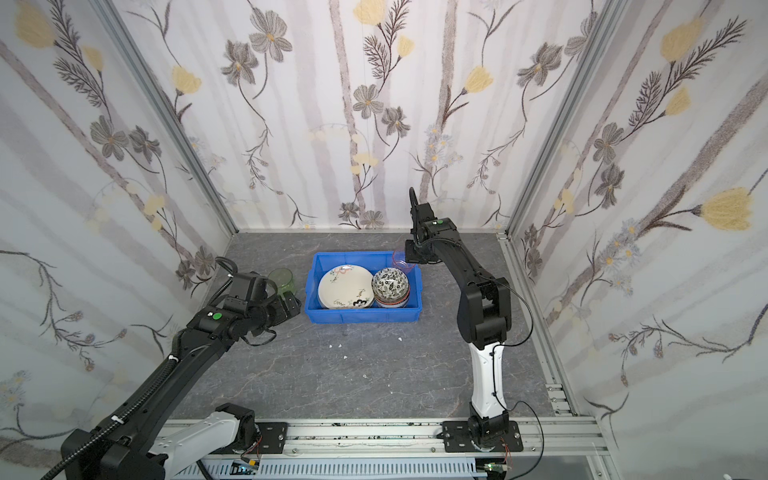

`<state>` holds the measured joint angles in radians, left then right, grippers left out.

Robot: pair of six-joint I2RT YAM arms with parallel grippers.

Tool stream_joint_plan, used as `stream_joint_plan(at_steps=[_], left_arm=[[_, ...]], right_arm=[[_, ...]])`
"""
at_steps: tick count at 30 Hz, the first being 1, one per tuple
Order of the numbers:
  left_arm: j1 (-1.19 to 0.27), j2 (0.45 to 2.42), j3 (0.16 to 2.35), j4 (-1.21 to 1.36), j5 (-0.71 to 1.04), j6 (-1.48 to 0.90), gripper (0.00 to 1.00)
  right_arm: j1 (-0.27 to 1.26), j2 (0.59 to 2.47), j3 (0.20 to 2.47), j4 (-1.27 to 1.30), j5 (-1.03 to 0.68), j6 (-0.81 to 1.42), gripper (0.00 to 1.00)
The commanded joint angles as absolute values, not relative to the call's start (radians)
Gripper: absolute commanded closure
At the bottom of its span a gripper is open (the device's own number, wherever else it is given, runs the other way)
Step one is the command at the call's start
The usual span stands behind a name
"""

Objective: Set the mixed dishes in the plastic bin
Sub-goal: 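Lower the pink cup into the bin corner beside the bowls and release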

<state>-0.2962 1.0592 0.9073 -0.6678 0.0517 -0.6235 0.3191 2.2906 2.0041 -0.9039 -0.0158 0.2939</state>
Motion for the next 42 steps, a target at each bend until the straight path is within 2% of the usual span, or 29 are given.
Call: stream_joint_plan(at_steps=[1, 23, 27, 33, 42], left_arm=[[-0.296, 1.061, 0.904, -0.667, 0.026, -0.605, 0.00], [-0.288, 1.190, 0.964, -0.654, 0.028, -0.538, 0.00], [-0.287, 1.216, 0.973, -0.645, 0.031, -0.530, 0.00], [-0.285, 1.223, 0.967, -0.633, 0.037, -0.531, 0.00], [-0.282, 1.233, 0.961, -0.623, 0.043, -0.525, 0.00]], right_arm=[[0.327, 2.312, 2.019, -0.885, 0.012, 0.290, 1.00], [0.358, 2.422, 2.085, -0.904, 0.071, 0.311, 1.00], [0.360, 2.426, 2.085, -0.900, 0.068, 0.313, 0.98], [0.360, 2.436, 2.085, -0.893, 0.053, 0.319, 0.91], [0.360, 2.397, 2.085, -0.892, 0.064, 0.323, 0.65]])
